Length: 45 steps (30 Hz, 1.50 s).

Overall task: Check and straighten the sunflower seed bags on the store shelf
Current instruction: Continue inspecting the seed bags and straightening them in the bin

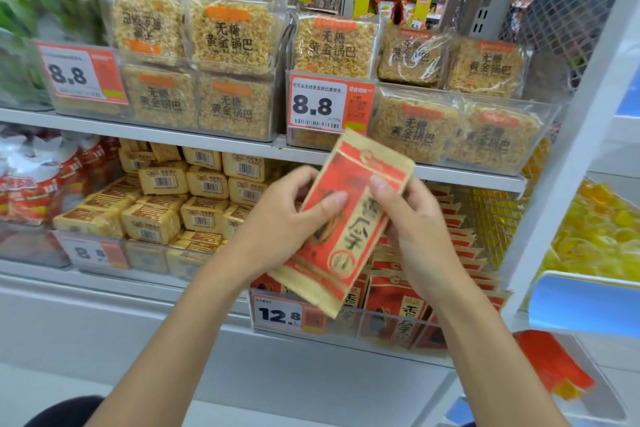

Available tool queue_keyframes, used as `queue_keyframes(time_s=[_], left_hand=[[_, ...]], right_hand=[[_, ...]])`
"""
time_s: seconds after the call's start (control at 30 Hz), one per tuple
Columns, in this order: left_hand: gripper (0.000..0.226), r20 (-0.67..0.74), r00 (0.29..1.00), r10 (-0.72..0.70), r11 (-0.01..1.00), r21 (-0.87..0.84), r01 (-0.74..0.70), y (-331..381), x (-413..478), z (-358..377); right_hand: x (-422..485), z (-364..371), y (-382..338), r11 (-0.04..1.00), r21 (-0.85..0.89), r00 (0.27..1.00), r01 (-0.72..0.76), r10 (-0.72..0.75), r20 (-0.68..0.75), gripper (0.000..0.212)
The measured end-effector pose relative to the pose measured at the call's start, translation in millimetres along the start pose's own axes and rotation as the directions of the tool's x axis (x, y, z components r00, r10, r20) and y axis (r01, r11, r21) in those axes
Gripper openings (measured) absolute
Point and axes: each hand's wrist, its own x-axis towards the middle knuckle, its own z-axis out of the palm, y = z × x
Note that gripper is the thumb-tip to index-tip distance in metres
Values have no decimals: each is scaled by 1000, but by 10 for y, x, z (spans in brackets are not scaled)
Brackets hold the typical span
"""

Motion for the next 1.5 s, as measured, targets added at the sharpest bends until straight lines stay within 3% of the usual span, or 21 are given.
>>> queue_keyframes(time_s=[0.07, 0.17, 0.27, 0.4, 0.47, 0.53, 0.67, 0.77, 0.87, 0.93, 1.03, 1.17, 1.3, 1.43, 1.5], left_hand=[[33, 110, 994, -12, 1000, 10, 11, -3, -15, 13], [37, 97, 995, 1, 1000, 17, -3, -25, -25, 49], [37, 90, 996, 5, 1000, -9, -4, -52, -18, 31], [38, -80, 995, -65, 954, -297, 38, -20, -32, 158], [23, -145, 988, 42, 987, -147, -64, -7, -37, 277], [21, -136, 986, 99, 993, -50, -106, 44, -57, 328], [51, 62, 998, -5, 985, -172, 16, 221, -120, 237], [36, 159, 986, -49, 956, -277, 93, 270, -131, 167], [26, 110, 984, -141, 876, -449, 176, 204, -75, 117], [29, 79, 981, -178, 853, -484, 194, 146, -46, 113], [31, 68, 984, -165, 867, -465, 177, 72, -31, 135], [32, 76, 983, -170, 862, -472, 186, 14, -14, 118], [33, 76, 984, -163, 848, -498, 179, -24, -4, 71], [39, 100, 986, -130, 827, -538, 163, -48, 9, 40], [45, 160, 981, -106, 800, -573, 180, -46, 8, 54]], right_hand=[[26, -48, -11, 996, -44, 987, 83, -88, -131, 18], [20, -39, -5, 976, -148, 973, 161, -182, -140, 8], [39, -44, 34, 974, -164, 972, 158, -183, -150, 8], [32, 6, 69, 993, 88, 989, -83, 71, 129, 58], [3, 81, 75, 992, 21, 975, -121, 115, 193, 61], [2, 127, 76, 997, -81, 986, 0, 14, 165, 60], [32, 102, 34, 944, -270, 980, 188, -163, 113, 61], [17, 99, 42, 879, -432, 975, 202, -221, 4, 52], [37, 75, 52, 965, -250, 986, 82, -115, -121, 60], [37, 77, 42, 993, -117, 997, -7, -1, -72, 54], [6, 135, 30, 997, -79, 1000, -1, -1, -26, 33], [7, 164, 65, 999, -44, 1000, 0, -1, -16, 33], [12, 116, 42, 988, 127, 996, -88, 83, 46, 32], [29, 103, 56, 995, 67, 996, -69, 72, -47, 24], [48, 127, 66, 999, -44, 992, -16, 11, -125, 24]])
